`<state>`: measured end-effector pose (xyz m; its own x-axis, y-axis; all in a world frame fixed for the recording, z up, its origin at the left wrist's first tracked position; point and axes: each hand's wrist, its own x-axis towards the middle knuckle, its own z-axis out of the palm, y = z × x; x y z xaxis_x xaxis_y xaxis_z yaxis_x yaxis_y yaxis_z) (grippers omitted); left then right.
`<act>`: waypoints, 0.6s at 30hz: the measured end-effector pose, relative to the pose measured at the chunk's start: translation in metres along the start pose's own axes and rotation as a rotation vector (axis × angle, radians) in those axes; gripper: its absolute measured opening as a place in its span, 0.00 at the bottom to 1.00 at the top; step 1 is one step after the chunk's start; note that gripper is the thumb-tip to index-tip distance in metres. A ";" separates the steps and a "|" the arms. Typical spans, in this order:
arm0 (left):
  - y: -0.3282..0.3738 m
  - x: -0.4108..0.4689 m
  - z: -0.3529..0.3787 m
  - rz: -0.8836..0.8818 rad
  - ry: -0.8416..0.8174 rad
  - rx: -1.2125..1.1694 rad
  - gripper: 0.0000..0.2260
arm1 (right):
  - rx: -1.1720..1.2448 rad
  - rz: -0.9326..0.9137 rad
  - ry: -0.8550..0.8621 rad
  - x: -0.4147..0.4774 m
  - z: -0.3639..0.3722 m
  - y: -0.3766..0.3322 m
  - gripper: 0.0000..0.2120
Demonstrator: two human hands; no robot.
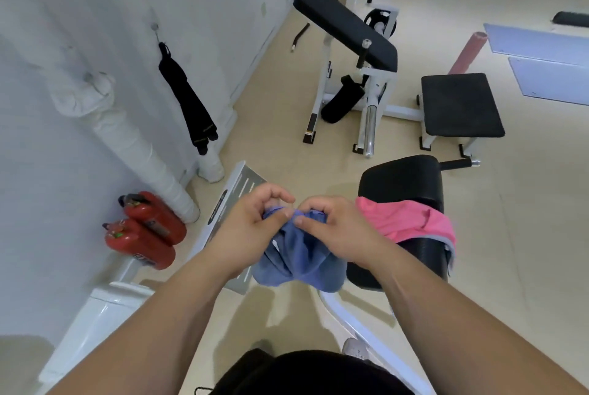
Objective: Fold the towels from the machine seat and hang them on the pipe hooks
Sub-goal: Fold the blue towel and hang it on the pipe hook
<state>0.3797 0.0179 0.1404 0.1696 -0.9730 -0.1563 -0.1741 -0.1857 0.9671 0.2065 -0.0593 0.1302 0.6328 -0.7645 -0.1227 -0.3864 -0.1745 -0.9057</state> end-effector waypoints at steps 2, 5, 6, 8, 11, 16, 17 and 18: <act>-0.015 -0.002 -0.029 -0.010 -0.022 0.031 0.06 | 0.086 0.029 0.063 0.006 0.018 -0.011 0.07; -0.039 -0.005 -0.066 -0.044 -0.007 0.190 0.08 | 0.090 0.073 0.100 0.014 0.038 -0.023 0.09; -0.046 -0.007 -0.077 -0.064 0.016 0.239 0.09 | 0.081 0.086 0.106 0.015 0.044 -0.026 0.09; -0.058 -0.010 -0.094 -0.116 0.100 0.272 0.09 | 0.063 0.122 0.177 0.016 0.051 -0.030 0.10; -0.072 -0.014 -0.115 -0.170 0.200 0.281 0.07 | 0.015 0.170 0.346 0.016 0.052 -0.031 0.10; -0.077 -0.020 -0.130 -0.103 0.319 0.192 0.12 | -0.059 0.279 0.606 0.015 0.052 -0.022 0.09; -0.073 -0.022 -0.130 -0.069 0.309 0.165 0.12 | -0.101 0.297 0.614 0.016 0.054 -0.021 0.08; -0.069 -0.022 -0.128 -0.037 0.279 0.140 0.12 | -0.150 0.311 0.600 0.018 0.056 -0.020 0.06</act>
<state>0.5122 0.0698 0.1032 0.4345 -0.8938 -0.1109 -0.2914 -0.2560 0.9217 0.2632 -0.0343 0.1233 0.0137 -0.9965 -0.0823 -0.6058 0.0572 -0.7936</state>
